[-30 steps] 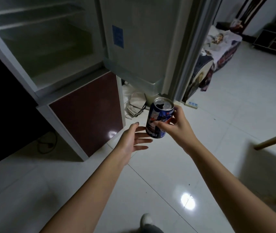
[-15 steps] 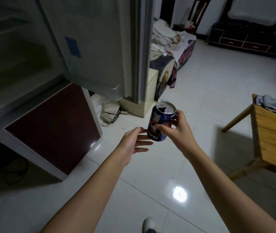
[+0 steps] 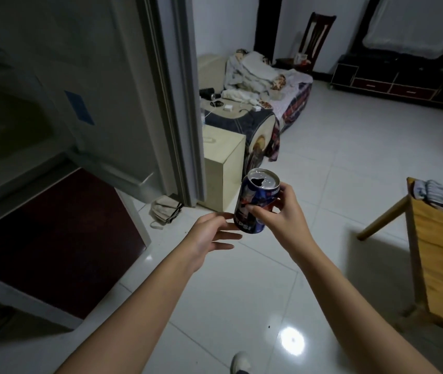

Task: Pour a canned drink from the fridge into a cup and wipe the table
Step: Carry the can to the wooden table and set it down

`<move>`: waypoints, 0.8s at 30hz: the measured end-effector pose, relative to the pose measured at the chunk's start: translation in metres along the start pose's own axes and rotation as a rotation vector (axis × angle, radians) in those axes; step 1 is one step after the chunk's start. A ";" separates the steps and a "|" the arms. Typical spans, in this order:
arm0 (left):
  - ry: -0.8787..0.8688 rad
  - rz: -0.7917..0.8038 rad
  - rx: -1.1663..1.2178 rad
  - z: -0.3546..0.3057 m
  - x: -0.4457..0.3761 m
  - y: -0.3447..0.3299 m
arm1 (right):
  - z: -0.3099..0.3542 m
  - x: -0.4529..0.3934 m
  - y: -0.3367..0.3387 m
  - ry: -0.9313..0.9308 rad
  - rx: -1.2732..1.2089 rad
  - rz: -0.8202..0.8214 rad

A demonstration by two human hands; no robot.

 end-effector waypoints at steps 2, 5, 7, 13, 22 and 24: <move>-0.007 -0.018 0.008 -0.008 -0.018 -0.009 | -0.004 -0.022 0.009 0.011 -0.002 0.021; -0.031 -0.050 0.017 -0.020 -0.040 -0.021 | -0.008 -0.050 0.020 0.032 -0.009 0.048; -0.044 -0.058 0.007 -0.026 -0.052 -0.028 | -0.011 -0.066 0.025 0.048 -0.011 0.065; -0.142 -0.068 -0.164 -0.052 -0.079 -0.028 | -0.017 -0.101 0.034 0.065 -0.008 0.100; -0.656 -0.270 -1.431 -0.085 -0.113 0.002 | -0.016 -0.126 0.030 0.084 -0.042 0.167; -0.777 -0.235 -1.615 -0.088 -0.118 0.004 | -0.014 -0.129 0.028 0.092 -0.049 0.184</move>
Point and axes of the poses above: each hand's wrist, its own x-axis away from the middle knuckle, its own y-axis out of the back of the hand, z = x × y, the point moved 2 cm from there along -x, towards the middle knuckle, and after that the axes turned 6 degrees about x, right-handed, at the moved point
